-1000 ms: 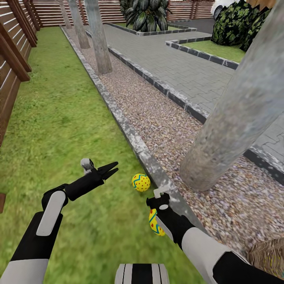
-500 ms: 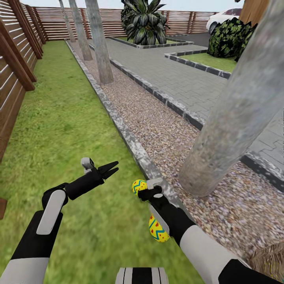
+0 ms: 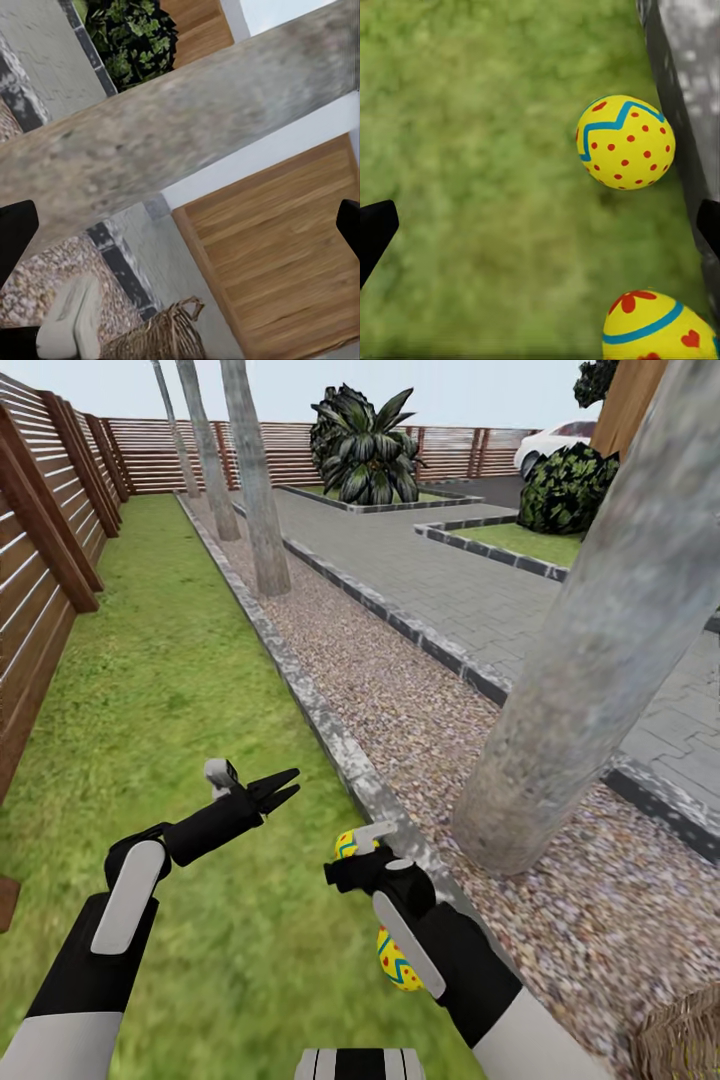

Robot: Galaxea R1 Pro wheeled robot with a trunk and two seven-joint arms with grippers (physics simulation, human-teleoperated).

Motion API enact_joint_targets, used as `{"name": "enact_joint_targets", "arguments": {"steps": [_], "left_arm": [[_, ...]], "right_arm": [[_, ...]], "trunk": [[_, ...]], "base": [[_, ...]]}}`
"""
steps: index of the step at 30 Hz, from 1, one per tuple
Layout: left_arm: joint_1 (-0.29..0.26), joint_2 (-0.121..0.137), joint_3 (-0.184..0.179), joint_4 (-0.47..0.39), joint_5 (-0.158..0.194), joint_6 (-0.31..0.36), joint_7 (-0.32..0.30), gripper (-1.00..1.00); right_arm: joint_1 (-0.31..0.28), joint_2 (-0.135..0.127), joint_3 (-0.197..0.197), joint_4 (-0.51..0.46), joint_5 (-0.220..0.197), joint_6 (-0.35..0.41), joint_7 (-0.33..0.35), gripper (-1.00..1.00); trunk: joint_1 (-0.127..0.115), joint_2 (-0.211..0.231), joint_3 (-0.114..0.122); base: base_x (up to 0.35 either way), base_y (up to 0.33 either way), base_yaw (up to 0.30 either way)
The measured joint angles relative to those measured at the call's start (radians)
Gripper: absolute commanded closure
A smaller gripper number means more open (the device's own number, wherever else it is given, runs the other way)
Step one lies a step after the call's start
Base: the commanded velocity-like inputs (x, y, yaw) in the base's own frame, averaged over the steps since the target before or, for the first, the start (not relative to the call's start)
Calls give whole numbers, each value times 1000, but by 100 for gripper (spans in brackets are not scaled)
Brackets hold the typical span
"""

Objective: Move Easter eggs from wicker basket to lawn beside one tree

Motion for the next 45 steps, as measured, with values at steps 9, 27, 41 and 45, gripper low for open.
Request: {"name": "enact_joint_targets", "arguments": {"steps": [9,27,41,45], "left_arm": [[-1,17,7,0,21,7,0,-100],[0,120,17,-1,163,8,-6,-100],[2,125,42,-2,207,8,-8,-100],[2,125,42,-2,207,8,-8,-100]], "right_arm": [[73,-6,-41,-134,1,134,0,-100],[118,-23,-180,-195,1,260,1,-100],[157,-63,-238,-191,-55,262,3,-100],[158,-85,-239,-191,-91,262,2,-100]], "trunk": [[-4,2,35],[-12,6,116],[-18,10,187],[-29,28,205]], "base": [[0,0,0],[0,0,-130],[0,0,-213],[0,0,-213]]}}
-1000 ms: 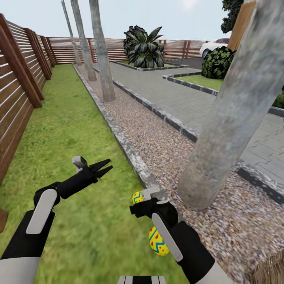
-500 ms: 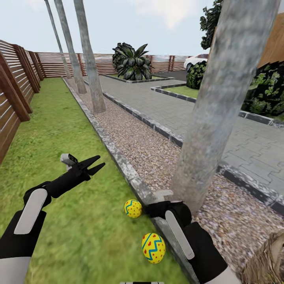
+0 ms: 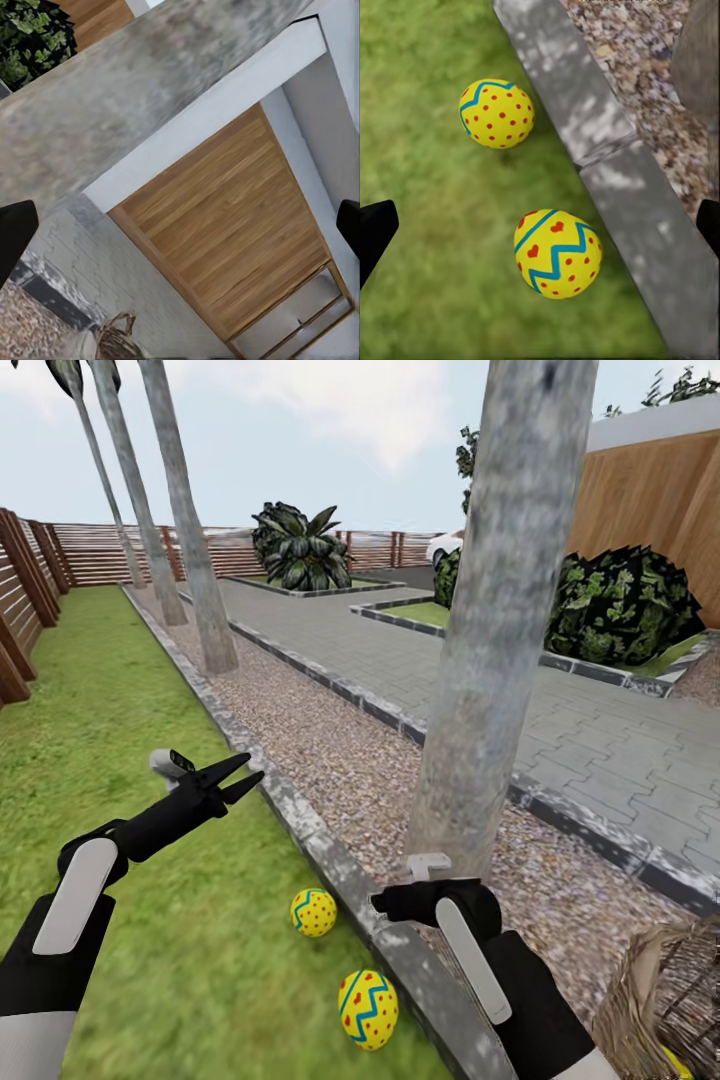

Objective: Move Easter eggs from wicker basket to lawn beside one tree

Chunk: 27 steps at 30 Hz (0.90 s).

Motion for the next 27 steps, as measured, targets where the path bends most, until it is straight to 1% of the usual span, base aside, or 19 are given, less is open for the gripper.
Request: {"name": "enact_joint_targets", "arguments": {"steps": [3,6,7,9,13,14,15,17,19,22,24,25,27], "left_arm": [[0,0,0,0,0,0,0,-100],[0,0,0,0,0,0,0,-100],[0,0,0,0,0,0,0,-100],[0,0,0,1,0,0,0,-100],[0,0,0,1,0,0,0,-100],[0,0,0,1,0,0,0,-100],[0,0,0,1,0,0,0,-100],[0,0,0,0,0,0,0,-100],[0,0,0,1,0,0,0,-100],[0,0,0,1,0,0,0,-100],[0,0,0,1,0,0,0,-100],[0,0,0,1,0,0,0,-100],[0,0,0,1,0,0,0,-100]], "right_arm": [[0,-17,-14,-1,-6,0,0,-100],[0,-31,-60,-1,-7,0,-1,-100],[0,-36,-83,-1,-7,0,-1,-100],[0,-42,-110,0,-9,0,-1,-100],[0,-51,-121,2,-12,0,-1,-100],[0,-60,-132,2,-11,0,-2,-100],[0,-64,-150,2,-12,0,-2,-100],[0,-67,-185,3,-14,0,-1,-100],[0,-70,-200,3,-15,0,-1,-100],[0,-73,-207,3,-14,1,-2,-100],[0,-75,-225,2,-14,1,-2,-100],[0,-75,-244,0,-13,1,-2,-100],[0,-75,-253,-1,-13,0,-2,-100]], "trunk": [[-12,21,13],[-23,42,26],[-27,49,30],[-35,63,39],[-50,91,56],[-54,98,60],[-58,105,65],[-65,119,73],[-73,133,82],[-84,154,95],[-92,168,104],[-96,175,108],[-104,189,117]], "base": [[0,0,-213],[0,0,-213],[0,0,-213],[0,0,-213],[0,0,-213],[0,0,-213],[0,0,-213],[0,0,-213],[0,0,-213],[0,0,-213],[0,0,-213],[0,0,-213],[0,0,-213]]}}
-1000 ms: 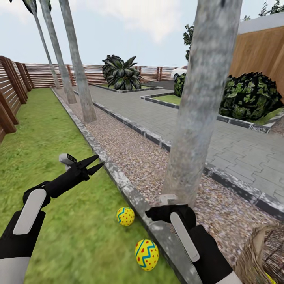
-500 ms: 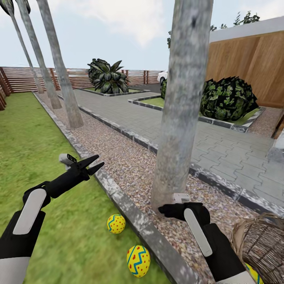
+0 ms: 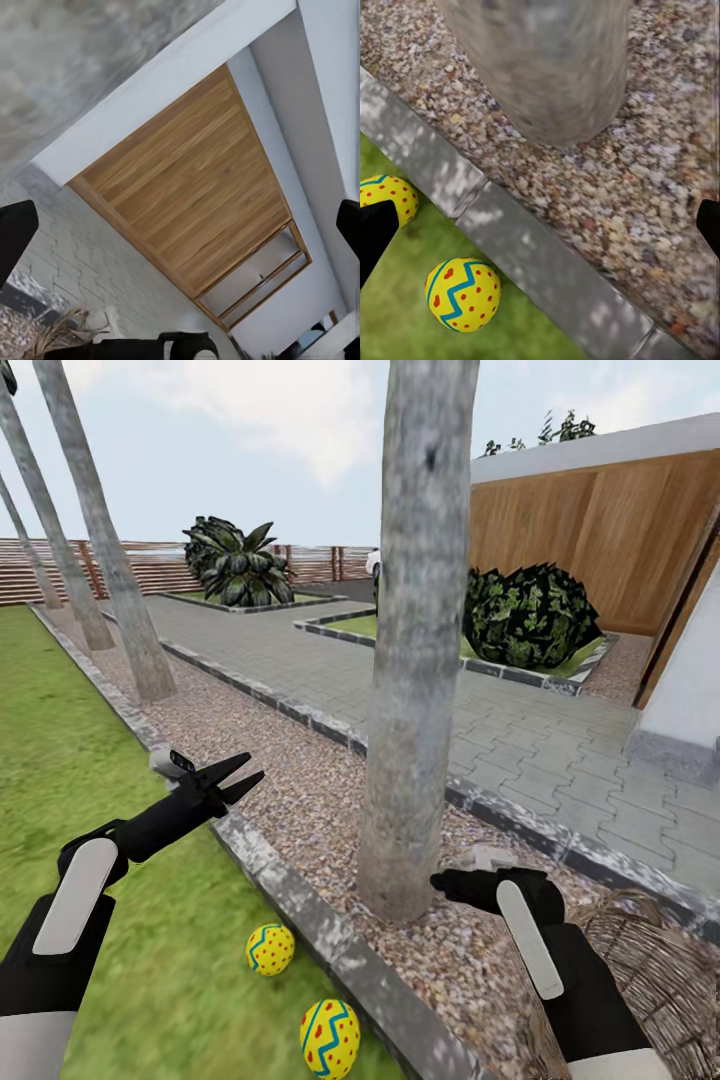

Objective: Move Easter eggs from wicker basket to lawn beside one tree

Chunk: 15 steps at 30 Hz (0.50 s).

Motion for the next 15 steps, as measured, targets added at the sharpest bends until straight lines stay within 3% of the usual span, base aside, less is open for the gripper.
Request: {"name": "enact_joint_targets", "arguments": {"steps": [10,12,15], "left_arm": [[0,-1,-1,0,-1,-1,0,-100],[0,-1,-1,0,-1,-1,0,-100],[0,-2,0,3,0,-1,1,-100]], "right_arm": [[0,0,-17,-21,8,0,0,-100],[0,0,-39,-22,9,0,0,-100],[0,-5,-104,-23,11,-1,-1,-100]], "trunk": [[-38,70,43],[-46,84,52],[-58,105,65]], "base": [[0,0,-213],[0,0,-213],[0,0,-213]]}}
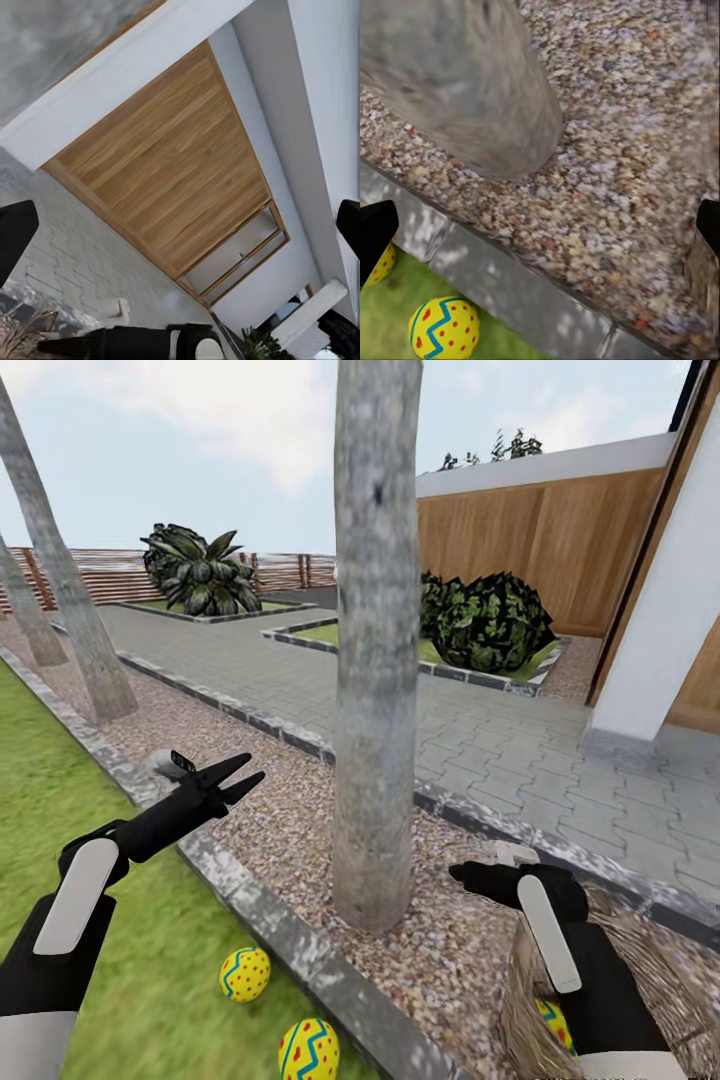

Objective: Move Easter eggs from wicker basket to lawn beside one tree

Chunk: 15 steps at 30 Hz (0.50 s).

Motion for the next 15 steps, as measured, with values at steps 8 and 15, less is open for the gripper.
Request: {"name": "enact_joint_targets", "arguments": {"steps": [8,15], "left_arm": [[0,-7,-6,3,-3,0,6,-100],[0,-10,-9,3,-5,-2,7,-100]], "right_arm": [[0,-11,-27,2,-1,0,-1,-100],[0,-10,-27,10,-1,0,-1,-100]], "trunk": [[-31,56,35],[-54,98,62]], "base": [[0,0,-213],[0,0,-199]]}}
